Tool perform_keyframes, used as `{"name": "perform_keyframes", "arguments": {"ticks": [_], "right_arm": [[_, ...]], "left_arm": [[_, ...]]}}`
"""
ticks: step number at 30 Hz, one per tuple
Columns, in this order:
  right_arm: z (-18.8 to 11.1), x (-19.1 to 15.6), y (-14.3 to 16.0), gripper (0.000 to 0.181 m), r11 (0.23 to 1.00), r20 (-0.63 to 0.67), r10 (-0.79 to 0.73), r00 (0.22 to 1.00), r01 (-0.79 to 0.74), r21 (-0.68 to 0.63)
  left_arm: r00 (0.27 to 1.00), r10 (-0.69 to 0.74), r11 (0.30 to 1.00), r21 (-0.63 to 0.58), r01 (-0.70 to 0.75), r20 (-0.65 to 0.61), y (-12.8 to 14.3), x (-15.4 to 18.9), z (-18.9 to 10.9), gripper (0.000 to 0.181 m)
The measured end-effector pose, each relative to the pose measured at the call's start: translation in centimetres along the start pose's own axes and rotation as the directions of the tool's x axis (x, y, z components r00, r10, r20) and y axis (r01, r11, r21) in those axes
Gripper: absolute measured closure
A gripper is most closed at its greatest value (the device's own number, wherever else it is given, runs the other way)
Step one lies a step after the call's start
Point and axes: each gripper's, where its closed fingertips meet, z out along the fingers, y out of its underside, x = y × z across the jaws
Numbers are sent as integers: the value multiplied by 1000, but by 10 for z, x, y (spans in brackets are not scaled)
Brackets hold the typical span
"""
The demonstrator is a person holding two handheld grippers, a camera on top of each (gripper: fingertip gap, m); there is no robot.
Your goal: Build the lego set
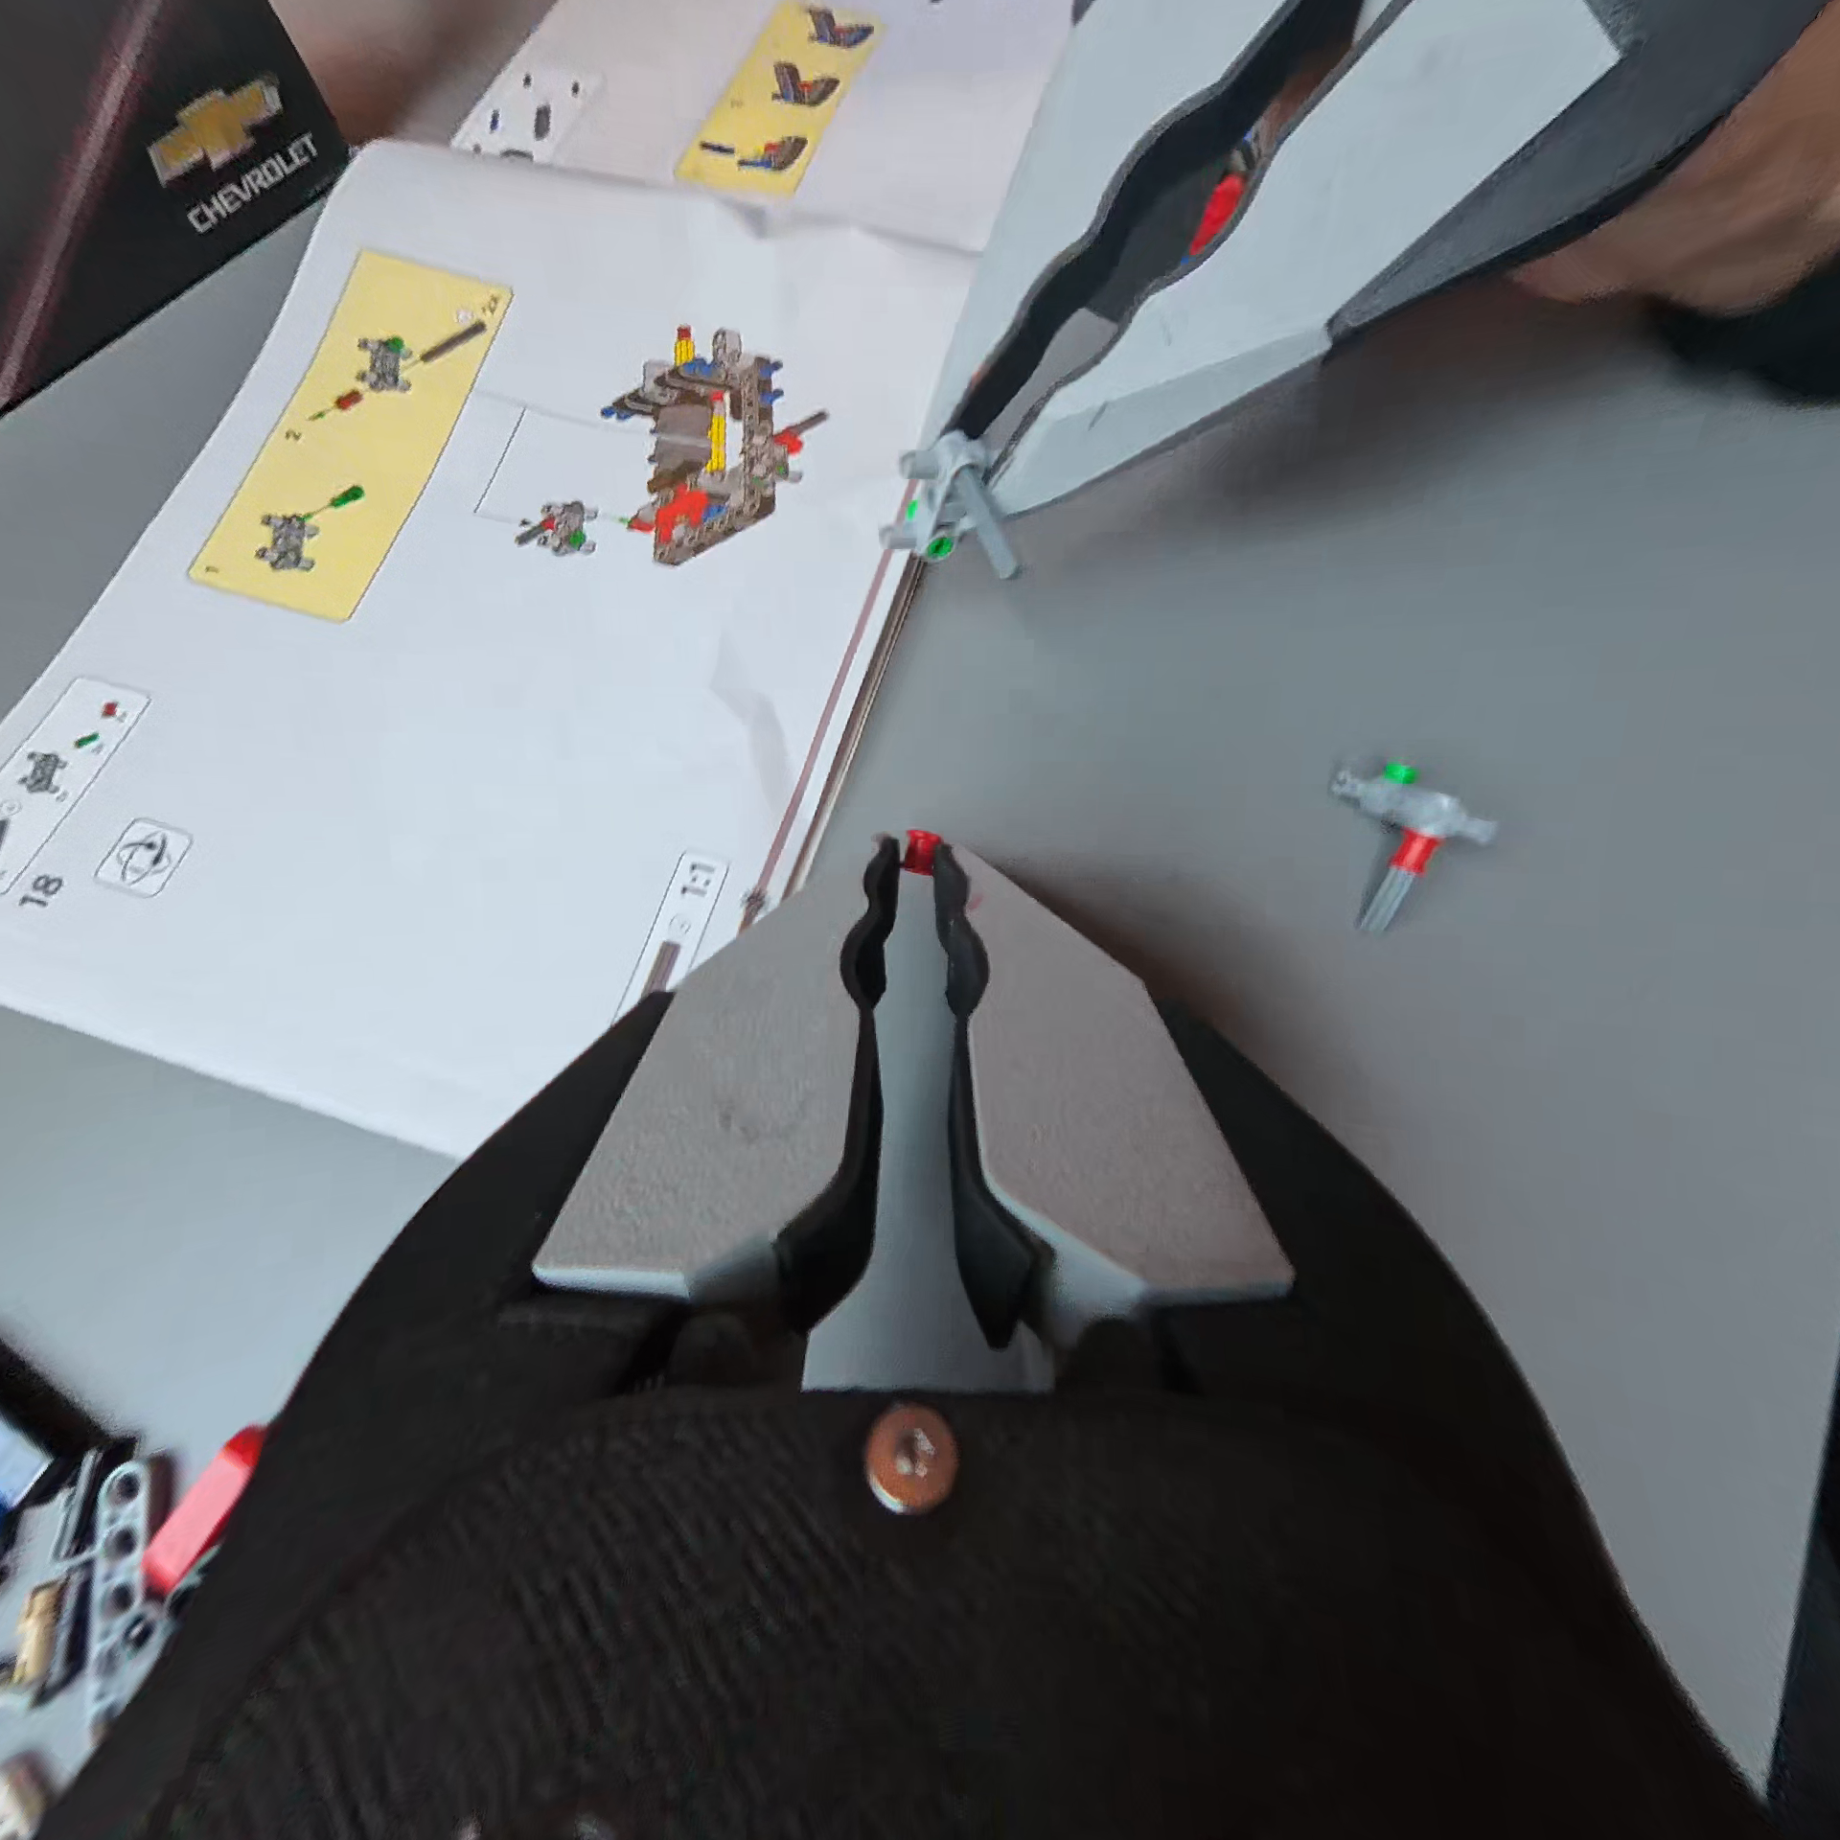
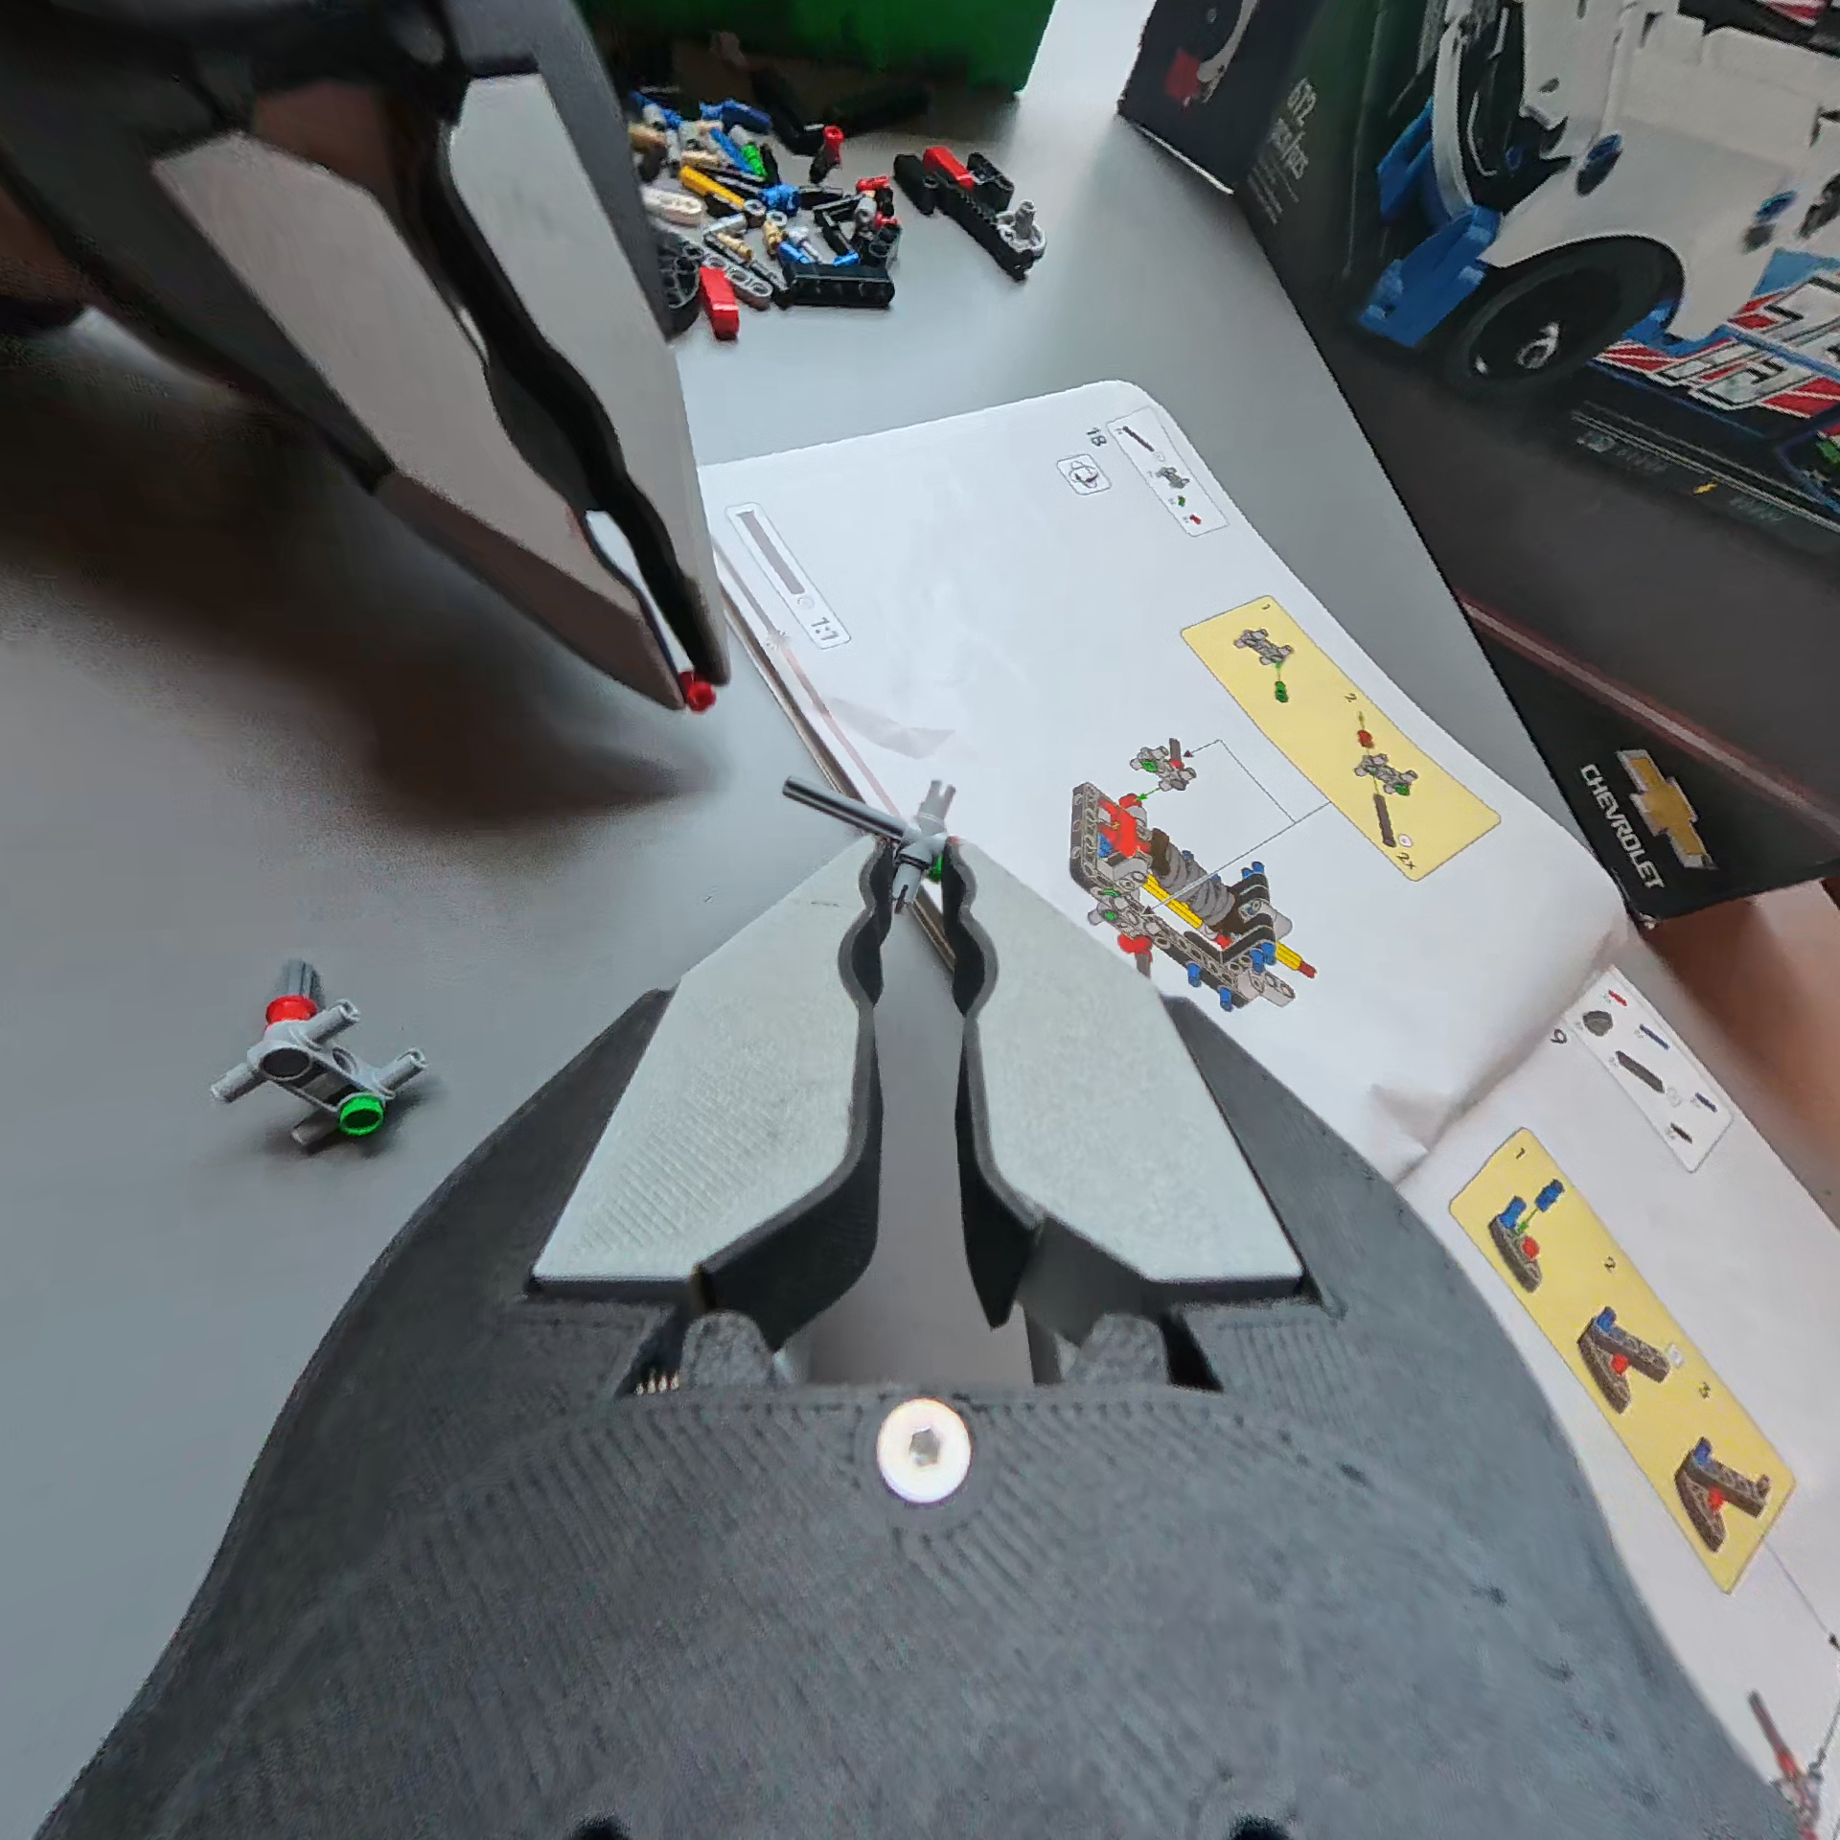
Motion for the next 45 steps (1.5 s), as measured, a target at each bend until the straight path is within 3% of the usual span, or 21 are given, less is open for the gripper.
{"name": "perform_keyframes", "arguments": {"ticks": [4,7,16,28,45], "right_arm": [[2,-2,1,175,998,16,55,998,-55,-5],[6,-7,1,175,1000,18,25,1000,-25,-10],[3,-3,-11,175,988,-104,-141,985,146,40],[-6,-5,-28,175,951,-194,-259,946,285,118],[-13,-3,-40,175,899,-305,-367,879,419,125]], "left_arm": [[997,25,997,67,-30,74,-18,8,12,177],[998,37,992,117,-42,48,-28,19,14,177],[963,-187,948,223,229,-194,-41,21,0,177],[873,-344,871,229,434,-347,-45,17,-6,177],[800,-368,810,258,526,-474,-53,20,-17,177]]}}
